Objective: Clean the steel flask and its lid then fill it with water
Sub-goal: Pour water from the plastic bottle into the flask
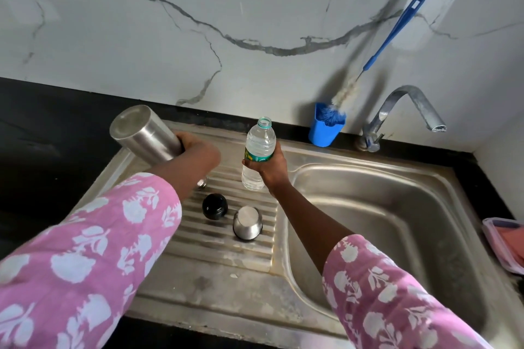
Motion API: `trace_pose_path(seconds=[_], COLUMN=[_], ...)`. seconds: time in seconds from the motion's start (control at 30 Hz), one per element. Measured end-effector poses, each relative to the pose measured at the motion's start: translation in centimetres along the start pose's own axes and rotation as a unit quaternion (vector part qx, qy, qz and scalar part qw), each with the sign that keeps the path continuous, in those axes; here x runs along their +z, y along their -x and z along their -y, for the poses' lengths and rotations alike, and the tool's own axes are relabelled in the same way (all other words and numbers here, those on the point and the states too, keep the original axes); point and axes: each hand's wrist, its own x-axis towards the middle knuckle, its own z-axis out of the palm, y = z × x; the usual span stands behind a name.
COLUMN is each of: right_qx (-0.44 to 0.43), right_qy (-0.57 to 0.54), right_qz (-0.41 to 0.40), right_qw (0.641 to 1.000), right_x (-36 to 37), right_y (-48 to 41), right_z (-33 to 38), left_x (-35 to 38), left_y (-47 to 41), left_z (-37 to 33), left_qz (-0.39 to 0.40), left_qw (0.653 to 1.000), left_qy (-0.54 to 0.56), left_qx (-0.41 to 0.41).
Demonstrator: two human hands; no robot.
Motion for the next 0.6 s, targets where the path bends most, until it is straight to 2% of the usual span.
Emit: trace_pose_path(seconds=[0.13, 0.2, 0.27, 0.33, 0.43, 0.6], right_qx=[0.002, 0.002, -0.004, -0.01, -0.026, -0.046], right_qy=[0.007, 0.01, 0.014, 0.02, 0.039, 0.094], right_qz=[-0.007, -0.015, -0.026, -0.037, -0.058, -0.069], right_qw=[1.0, 1.0, 1.0, 0.999, 0.997, 0.992], right_x=[-0.9, -1.7, -2.7, -3.8, -6.2, -10.8], right_y=[0.3, 0.4, 0.4, 0.4, 0.7, 1.7], right_z=[0.7, 1.0, 1.6, 2.8, 5.1, 8.4], left_x=[-1.3, -1.8, -2.4, -3.1, -3.8, -5.6], left_y=[0.9, 0.8, 1.0, 1.2, 1.4, 2.6], left_z=[2.6, 3.5, 4.5, 5.1, 4.8, 2.7], left_qz=[-0.099, -0.123, -0.16, -0.209, -0.283, -0.349], left_qw=[0.995, 0.988, 0.967, 0.919, 0.827, 0.7], left_qy=[0.027, 0.091, 0.196, 0.325, 0.467, 0.59], left_qx=[-0.004, -0.001, 0.037, 0.08, 0.134, 0.2])
